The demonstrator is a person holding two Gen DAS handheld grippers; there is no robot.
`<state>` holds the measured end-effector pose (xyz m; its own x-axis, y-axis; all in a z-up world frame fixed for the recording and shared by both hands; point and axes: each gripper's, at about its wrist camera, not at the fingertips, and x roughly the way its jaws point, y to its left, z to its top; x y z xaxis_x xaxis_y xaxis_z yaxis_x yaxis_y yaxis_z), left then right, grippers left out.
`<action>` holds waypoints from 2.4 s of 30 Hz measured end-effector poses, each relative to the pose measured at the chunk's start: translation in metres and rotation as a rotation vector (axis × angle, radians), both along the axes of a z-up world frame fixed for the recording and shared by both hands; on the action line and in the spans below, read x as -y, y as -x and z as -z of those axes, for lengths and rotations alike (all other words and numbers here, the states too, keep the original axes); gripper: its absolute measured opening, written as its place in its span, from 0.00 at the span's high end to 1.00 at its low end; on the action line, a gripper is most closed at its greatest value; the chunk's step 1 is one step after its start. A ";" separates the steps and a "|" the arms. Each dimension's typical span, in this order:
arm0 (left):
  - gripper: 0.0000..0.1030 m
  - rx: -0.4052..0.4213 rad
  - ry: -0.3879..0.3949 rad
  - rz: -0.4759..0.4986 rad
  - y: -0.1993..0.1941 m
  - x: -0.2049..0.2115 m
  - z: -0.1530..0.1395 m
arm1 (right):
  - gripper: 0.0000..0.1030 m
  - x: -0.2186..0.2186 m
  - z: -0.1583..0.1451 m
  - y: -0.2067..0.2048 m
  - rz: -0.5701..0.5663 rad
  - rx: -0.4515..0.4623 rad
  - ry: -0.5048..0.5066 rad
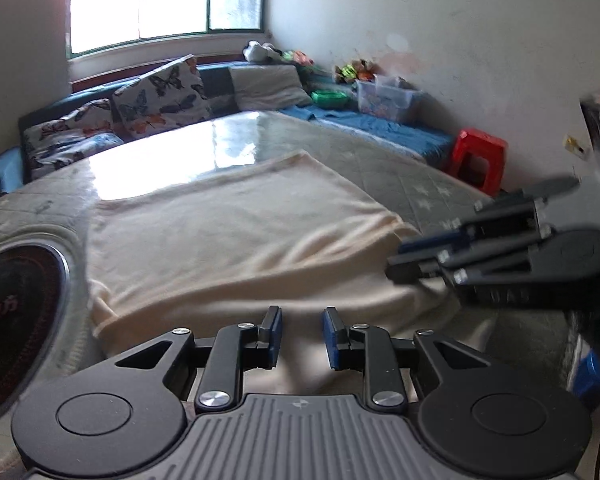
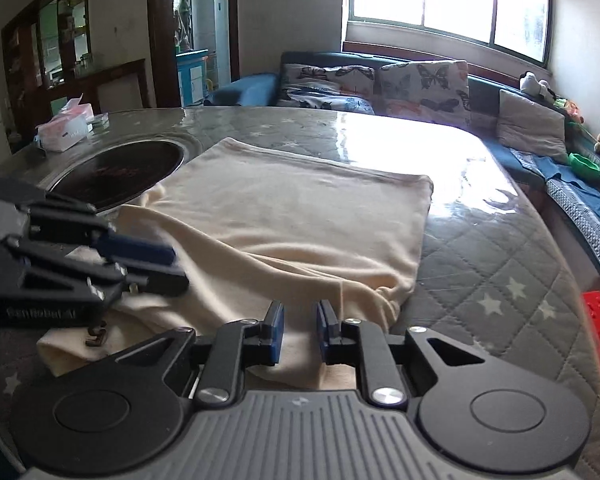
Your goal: Fold clothes
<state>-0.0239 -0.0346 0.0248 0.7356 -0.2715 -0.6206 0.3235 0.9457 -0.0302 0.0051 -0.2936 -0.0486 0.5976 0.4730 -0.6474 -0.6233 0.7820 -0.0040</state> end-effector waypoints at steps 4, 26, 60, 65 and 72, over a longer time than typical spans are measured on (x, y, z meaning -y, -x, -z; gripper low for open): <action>0.76 0.006 -0.005 0.036 0.012 0.001 -0.002 | 0.83 -0.004 -0.005 0.000 -0.032 -0.007 -0.045; 0.74 0.012 -0.004 0.081 0.031 -0.009 -0.001 | 0.83 0.004 -0.001 0.021 -0.068 -0.006 0.002; 0.89 0.208 -0.212 0.163 0.089 -0.021 0.002 | 0.50 0.016 -0.019 0.071 -0.206 0.082 0.186; 0.91 0.188 -0.110 0.085 0.066 -0.037 -0.017 | 0.44 0.008 -0.017 0.076 -0.294 0.109 0.229; 0.91 0.177 -0.062 0.066 0.046 -0.039 -0.029 | 0.48 -0.015 -0.006 0.068 -0.339 0.168 0.252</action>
